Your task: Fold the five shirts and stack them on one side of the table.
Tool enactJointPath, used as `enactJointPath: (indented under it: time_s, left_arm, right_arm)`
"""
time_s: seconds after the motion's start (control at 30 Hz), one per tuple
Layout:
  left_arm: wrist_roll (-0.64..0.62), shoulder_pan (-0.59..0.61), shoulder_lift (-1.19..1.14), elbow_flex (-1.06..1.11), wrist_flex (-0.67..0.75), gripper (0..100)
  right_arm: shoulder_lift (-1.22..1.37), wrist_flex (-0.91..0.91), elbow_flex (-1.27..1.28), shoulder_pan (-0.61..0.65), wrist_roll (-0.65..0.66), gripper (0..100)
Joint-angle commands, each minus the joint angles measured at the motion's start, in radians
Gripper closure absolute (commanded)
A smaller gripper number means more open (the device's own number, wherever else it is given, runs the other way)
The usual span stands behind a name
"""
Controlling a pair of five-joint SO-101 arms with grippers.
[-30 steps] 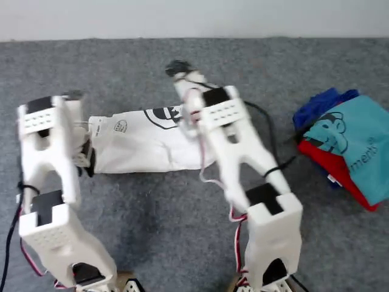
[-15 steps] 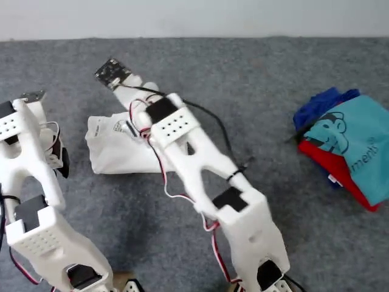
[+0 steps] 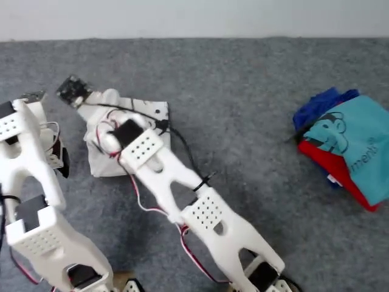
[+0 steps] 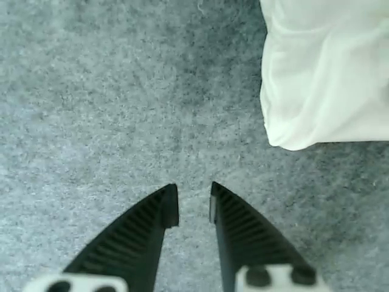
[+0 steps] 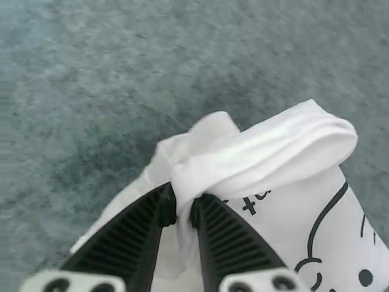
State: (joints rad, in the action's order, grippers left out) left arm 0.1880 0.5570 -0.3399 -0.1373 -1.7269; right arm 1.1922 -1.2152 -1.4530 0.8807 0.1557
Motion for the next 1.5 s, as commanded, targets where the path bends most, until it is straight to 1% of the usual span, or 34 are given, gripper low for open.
enactJointPath:
  time_s: [0.0,0.27,0.37,0.53,0.7,0.8,0.97,1.03,1.1,1.2,1.27,1.47]
  left_arm:
    - [0.011,0.006,0.060,-0.028,-0.025,90]
    - [0.011,0.006,0.060,-0.028,-0.025,90]
    - [0.011,0.006,0.060,-0.028,-0.025,90]
    - [0.011,0.006,0.060,-0.028,-0.025,90]
    - [0.011,0.005,0.060,-0.028,-0.025,90]
    - [0.011,0.006,0.060,-0.028,-0.025,90]
    - [0.011,0.006,0.060,-0.028,-0.025,90]
    - [0.011,0.006,0.060,-0.028,-0.025,90]
    - [0.011,0.008,0.060,-0.028,-0.025,90]
    - [0.011,0.008,0.060,-0.028,-0.025,90]
    - [0.012,0.008,0.060,-0.028,-0.025,90]
    - [0.012,0.008,0.060,-0.028,-0.025,90]
  right_arm:
    - [0.012,-0.074,-0.141,0.030,-0.012,98.9]
    - [0.012,-0.317,-0.229,0.002,-0.011,98.9]
    - [0.010,-0.364,-0.229,0.008,-0.012,98.9]
    - [0.035,-0.292,-0.227,0.010,-0.015,98.9]
    - [0.079,-0.182,-0.227,0.047,-0.035,98.9]
    - [0.101,-0.156,-0.227,0.071,-0.063,98.8]
    - [0.125,-0.150,-0.227,0.079,-0.063,98.5]
    - [0.124,-0.154,-0.227,0.079,-0.063,95.7]
    - [0.120,-0.180,-0.229,0.079,-0.058,89.0]
    - [0.074,-0.277,-0.229,0.074,-0.055,77.6]
    - [0.030,-0.332,-0.229,0.074,-0.055,73.2]
    - [-0.137,-0.440,-0.229,0.071,-0.055,72.1]
